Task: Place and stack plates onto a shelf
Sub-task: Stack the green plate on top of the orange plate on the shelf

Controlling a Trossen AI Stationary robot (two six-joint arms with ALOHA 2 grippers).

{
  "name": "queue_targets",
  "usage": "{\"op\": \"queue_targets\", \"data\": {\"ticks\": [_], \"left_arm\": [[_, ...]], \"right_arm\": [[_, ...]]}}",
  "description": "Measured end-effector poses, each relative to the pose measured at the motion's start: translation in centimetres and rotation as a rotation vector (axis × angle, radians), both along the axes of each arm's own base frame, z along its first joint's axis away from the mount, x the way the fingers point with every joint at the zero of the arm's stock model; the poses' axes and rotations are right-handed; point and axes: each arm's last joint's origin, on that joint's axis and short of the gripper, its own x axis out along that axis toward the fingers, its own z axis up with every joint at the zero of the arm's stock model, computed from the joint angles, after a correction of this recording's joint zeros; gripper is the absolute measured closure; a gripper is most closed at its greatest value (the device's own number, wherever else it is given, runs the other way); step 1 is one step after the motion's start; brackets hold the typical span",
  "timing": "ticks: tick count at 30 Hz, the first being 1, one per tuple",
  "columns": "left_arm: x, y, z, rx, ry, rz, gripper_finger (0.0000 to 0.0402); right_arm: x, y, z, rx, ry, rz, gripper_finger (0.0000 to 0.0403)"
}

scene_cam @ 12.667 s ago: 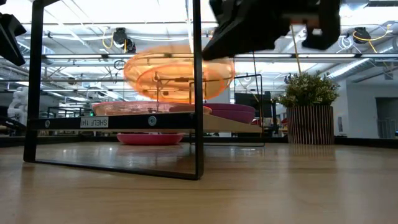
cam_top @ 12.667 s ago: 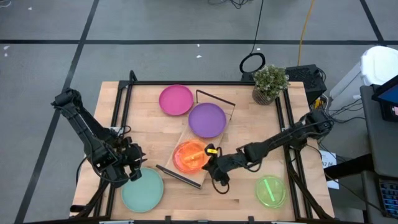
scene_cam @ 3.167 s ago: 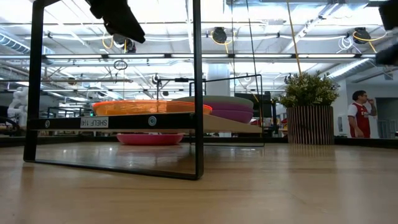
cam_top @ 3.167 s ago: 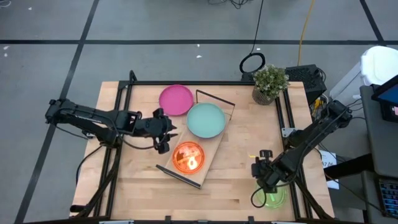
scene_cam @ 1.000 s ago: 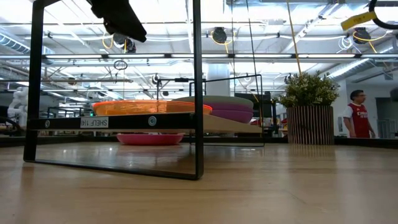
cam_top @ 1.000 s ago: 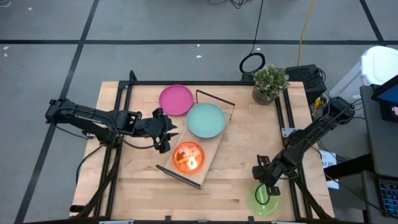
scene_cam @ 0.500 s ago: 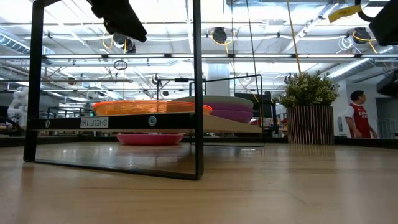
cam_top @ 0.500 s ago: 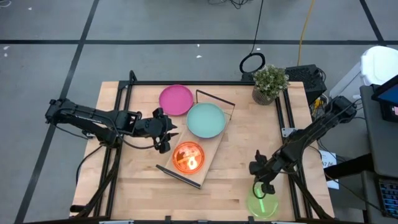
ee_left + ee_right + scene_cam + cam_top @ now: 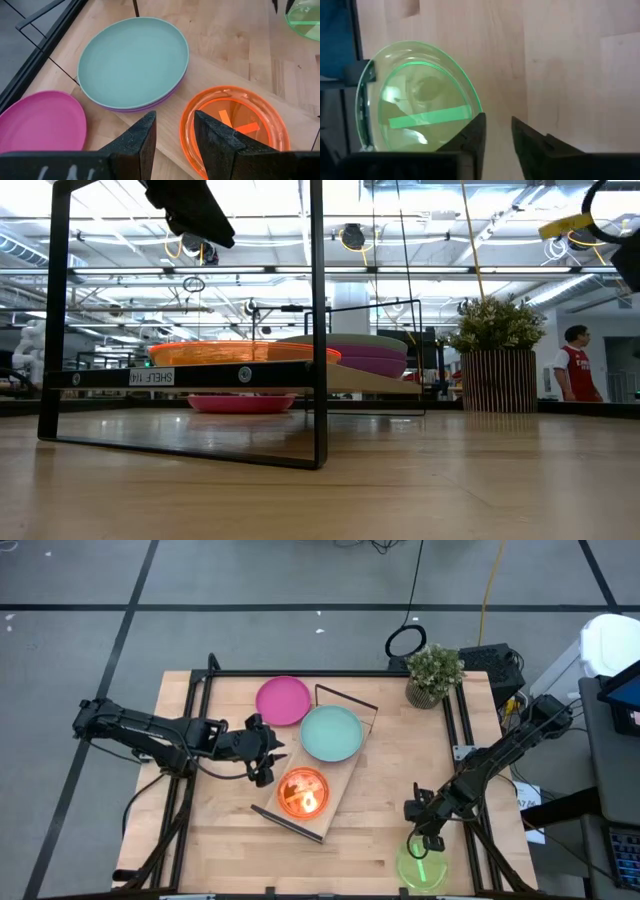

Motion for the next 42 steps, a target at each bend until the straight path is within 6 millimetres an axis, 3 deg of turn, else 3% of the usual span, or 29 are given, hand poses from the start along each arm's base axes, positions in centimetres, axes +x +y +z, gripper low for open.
{"op": "queue_targets", "data": {"ticks": [8, 16, 27, 35, 42], "left_arm": [[0.0, 0.0, 0.0, -0.002, 0.003, -0.002, 0.0263], [0.0, 0.0, 0.0, -0.002, 0.002, -0.002, 0.0263], [0.0, 0.0, 0.0, -0.006, 0.001, 0.001, 0.0263], [0.0, 0.0, 0.0, -0.006, 0.000, 0.001, 0.0263], [0.0, 0.0, 0.0, 0.000, 0.001, -0.002, 0.0263]], "right_arm": [[-0.2, 0.0, -1.2, 0.133, -0.025, -0.035, 0.0251], [-0.8, -0.4, -2.1, 0.146, 0.022, -0.048, 0.0240], [-1.1, -0.2, -2.9, 0.203, 0.057, 0.002, 0.0302], [-1.0, -0.1, -3.2, 0.200, 0.057, 0.006, 0.0392], [-0.7, -0.1, -2.8, 0.233, 0.018, -0.007, 0.0401]]}}
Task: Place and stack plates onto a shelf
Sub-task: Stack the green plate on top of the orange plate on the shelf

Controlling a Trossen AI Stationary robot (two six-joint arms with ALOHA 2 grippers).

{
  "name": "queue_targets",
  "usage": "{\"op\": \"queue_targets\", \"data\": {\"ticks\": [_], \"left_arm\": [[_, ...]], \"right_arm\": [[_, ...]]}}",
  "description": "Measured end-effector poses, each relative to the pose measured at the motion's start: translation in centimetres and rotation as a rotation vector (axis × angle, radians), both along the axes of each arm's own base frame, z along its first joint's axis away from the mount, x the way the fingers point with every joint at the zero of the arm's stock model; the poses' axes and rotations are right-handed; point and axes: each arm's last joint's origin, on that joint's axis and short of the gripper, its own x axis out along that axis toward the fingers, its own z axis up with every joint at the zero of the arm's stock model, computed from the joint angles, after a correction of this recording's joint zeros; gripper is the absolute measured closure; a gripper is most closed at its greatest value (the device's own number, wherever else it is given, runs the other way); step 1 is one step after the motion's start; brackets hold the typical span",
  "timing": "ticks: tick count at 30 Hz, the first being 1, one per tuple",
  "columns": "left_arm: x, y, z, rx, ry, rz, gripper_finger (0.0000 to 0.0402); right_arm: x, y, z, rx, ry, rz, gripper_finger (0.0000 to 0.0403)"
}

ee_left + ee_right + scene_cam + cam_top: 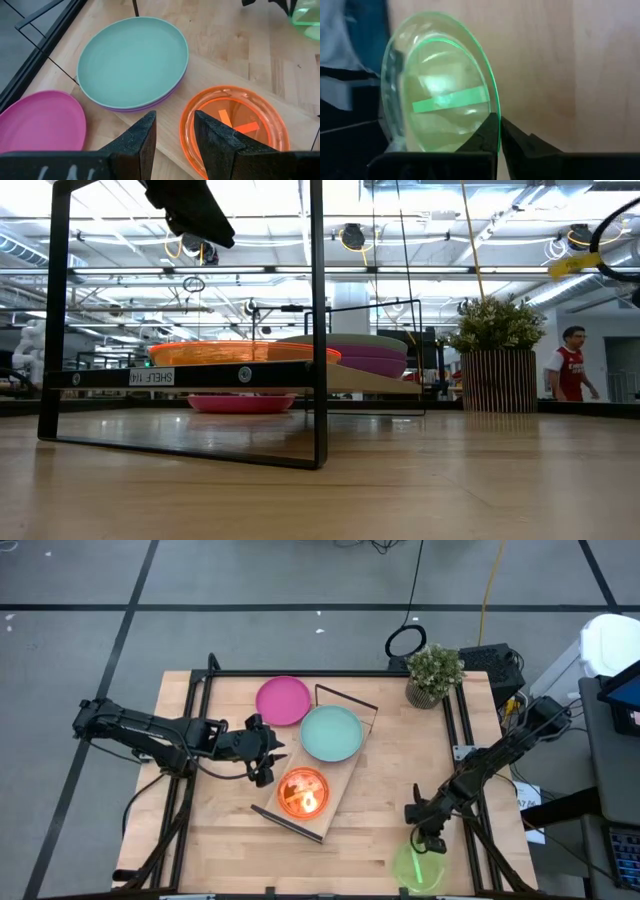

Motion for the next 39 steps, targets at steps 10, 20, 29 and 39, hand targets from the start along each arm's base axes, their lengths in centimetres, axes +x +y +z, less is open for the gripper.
{"op": "queue_targets", "data": {"ticks": [10, 20, 29, 39], "left_arm": [[0.0, 0.0, 0.0, 0.024, 0.006, -0.019, 0.0263], [-0.5, 0.2, -0.5, 0.080, 0.081, -0.004, 0.0263], [-0.7, 0.3, -0.6, 0.119, 0.106, 0.017, 0.0263], [-1.2, 0.6, -0.9, 0.173, 0.162, 0.064, 0.0263]], "right_arm": [[1.1, -0.7, 1.5, 0.106, -0.041, -0.205, 0.0402], [2.0, -2.9, 4.4, 0.133, -0.242, -0.470, 0.0403], [2.8, -6.3, 6.2, -0.029, -0.490, -0.675, 0.0403], [4.6, -8.9, 6.8, -0.209, -0.684, -0.822, 0.0403]]}}
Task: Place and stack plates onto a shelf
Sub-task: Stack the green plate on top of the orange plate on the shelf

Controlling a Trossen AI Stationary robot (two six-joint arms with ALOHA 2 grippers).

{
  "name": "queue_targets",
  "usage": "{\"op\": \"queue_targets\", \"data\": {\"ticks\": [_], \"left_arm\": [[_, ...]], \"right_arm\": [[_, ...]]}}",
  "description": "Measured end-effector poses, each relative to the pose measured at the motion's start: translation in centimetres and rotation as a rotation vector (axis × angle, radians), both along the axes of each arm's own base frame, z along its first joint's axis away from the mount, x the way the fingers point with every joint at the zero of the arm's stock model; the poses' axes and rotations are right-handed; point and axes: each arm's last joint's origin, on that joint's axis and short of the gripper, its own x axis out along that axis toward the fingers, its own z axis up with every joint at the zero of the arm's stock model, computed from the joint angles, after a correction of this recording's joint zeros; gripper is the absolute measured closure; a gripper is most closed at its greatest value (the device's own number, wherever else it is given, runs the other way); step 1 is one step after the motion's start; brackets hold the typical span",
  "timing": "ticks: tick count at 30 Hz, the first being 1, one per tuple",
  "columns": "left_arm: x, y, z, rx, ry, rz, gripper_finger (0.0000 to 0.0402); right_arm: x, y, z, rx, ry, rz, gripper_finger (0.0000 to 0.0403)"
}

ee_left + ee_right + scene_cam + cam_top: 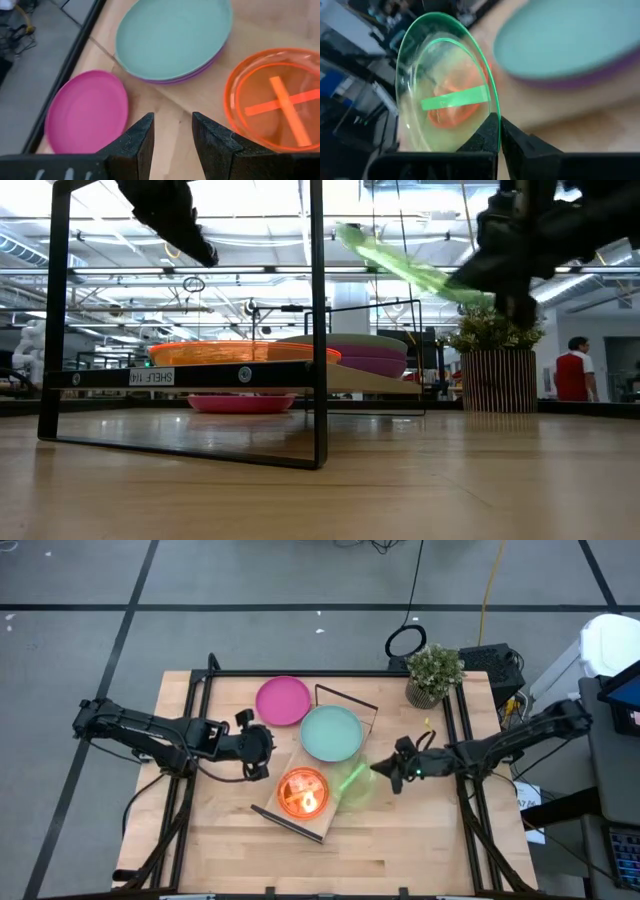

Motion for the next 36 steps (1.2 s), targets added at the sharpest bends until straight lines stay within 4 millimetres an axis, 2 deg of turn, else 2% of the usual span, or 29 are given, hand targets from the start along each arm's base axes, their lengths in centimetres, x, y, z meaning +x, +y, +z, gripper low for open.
{"op": "queue_targets", "data": {"ticks": [7, 13, 21, 28, 36], "left_arm": [[0.0, 0.1, 0.0, 0.023, -0.001, 0.018, 0.0263], [0.0, 0.1, 0.0, 0.020, -0.002, 0.022, 0.0263], [-0.3, 0.1, -0.2, 0.006, 0.021, 0.048, 0.0263], [-0.5, 0.0, -0.3, -0.002, 0.029, 0.053, 0.0263], [-0.5, 0.0, -0.3, -0.002, 0.029, 0.053, 0.0263]], "right_arm": [[2.6, -0.4, 0.1, -0.099, -0.072, -0.018, 0.0403], [6.4, -0.1, 0.8, -0.174, -0.129, -0.011, 0.0403], [10.2, 0.7, 0.1, -0.225, -0.084, 0.008, 0.0403], [12.0, 1.0, -1.6, -0.213, -0.079, 0.003, 0.0403], [12.4, 1.1, -2.8, -0.210, -0.055, 0.008, 0.0403]]}}
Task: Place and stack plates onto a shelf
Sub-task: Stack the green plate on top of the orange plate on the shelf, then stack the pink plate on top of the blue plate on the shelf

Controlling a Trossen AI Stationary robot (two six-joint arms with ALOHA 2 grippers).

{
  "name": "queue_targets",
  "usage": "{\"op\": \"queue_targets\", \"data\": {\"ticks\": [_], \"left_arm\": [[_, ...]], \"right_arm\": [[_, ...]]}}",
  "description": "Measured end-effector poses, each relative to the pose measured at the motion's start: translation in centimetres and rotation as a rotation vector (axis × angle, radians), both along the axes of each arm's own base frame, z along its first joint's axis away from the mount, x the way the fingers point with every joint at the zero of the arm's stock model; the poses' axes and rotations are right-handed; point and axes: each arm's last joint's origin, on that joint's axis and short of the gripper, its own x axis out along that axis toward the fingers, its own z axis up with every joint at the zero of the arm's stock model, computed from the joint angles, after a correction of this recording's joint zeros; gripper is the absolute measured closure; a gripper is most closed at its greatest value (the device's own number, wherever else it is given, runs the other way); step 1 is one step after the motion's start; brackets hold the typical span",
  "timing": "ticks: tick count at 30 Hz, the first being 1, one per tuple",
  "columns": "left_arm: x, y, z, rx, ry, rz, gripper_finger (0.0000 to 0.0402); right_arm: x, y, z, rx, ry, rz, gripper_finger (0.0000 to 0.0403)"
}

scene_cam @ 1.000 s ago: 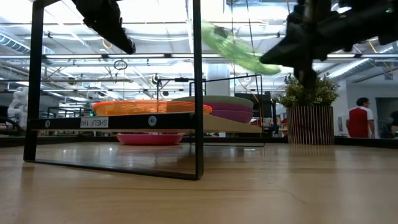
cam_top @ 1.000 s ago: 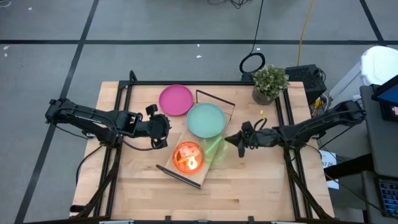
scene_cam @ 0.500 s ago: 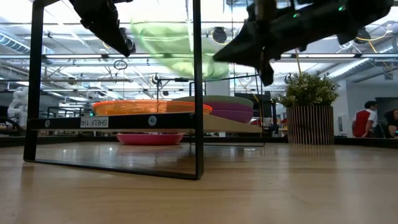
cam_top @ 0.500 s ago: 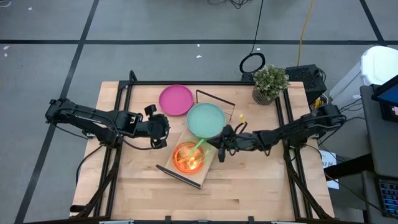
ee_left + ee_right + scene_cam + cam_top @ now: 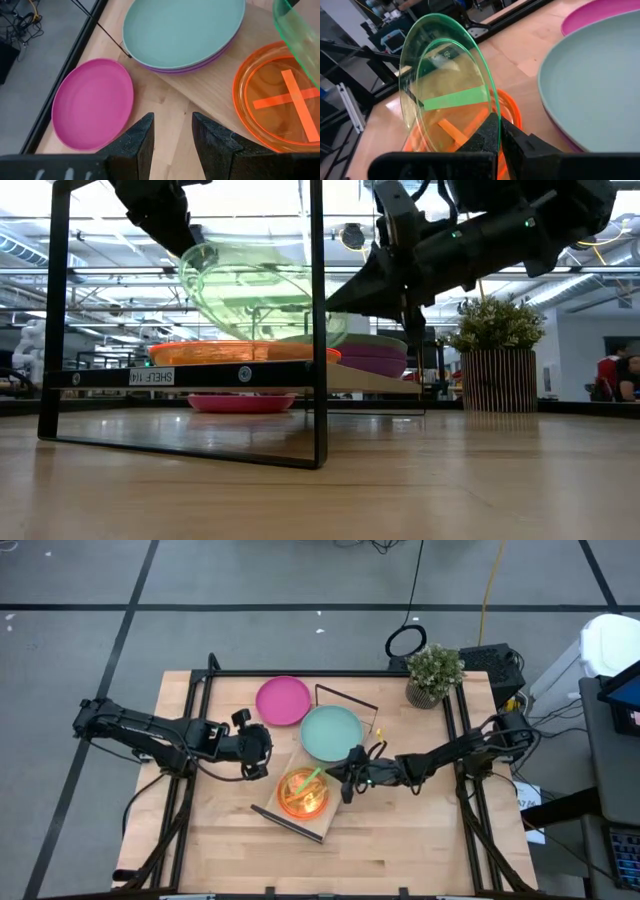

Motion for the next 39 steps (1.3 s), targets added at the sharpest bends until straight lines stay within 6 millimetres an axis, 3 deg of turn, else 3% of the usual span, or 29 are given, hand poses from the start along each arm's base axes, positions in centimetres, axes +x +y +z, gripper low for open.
{"op": "queue_targets", "data": {"ticks": [6, 14, 21, 29, 39], "left_arm": [[0.0, 0.0, 0.0, 0.002, -0.001, 0.002, 0.0263], [0.0, 0.2, 0.0, 0.052, -0.012, 0.031, 0.0263], [0.2, 0.7, -3.2, 0.181, 0.032, -0.042, 0.0263], [-0.2, 3.7, -5.9, 0.224, 0.126, -0.019, 0.0263], [-0.4, 7.9, -7.9, 0.177, 0.131, -0.151, 0.0264]], "right_arm": [[-0.1, 0.2, 0.0, -0.023, 0.007, 0.014, 0.0397], [-0.1, 0.2, 0.0, -0.021, 0.006, 0.013, 0.0332], [-0.3, 0.3, 0.9, -0.012, -0.022, 0.018, 0.0293], [-2.4, 1.4, 3.7, -0.042, 0.012, 0.074, 0.0293], [-5.4, 2.8, 6.3, -0.061, 0.048, 0.159, 0.0293]]}}
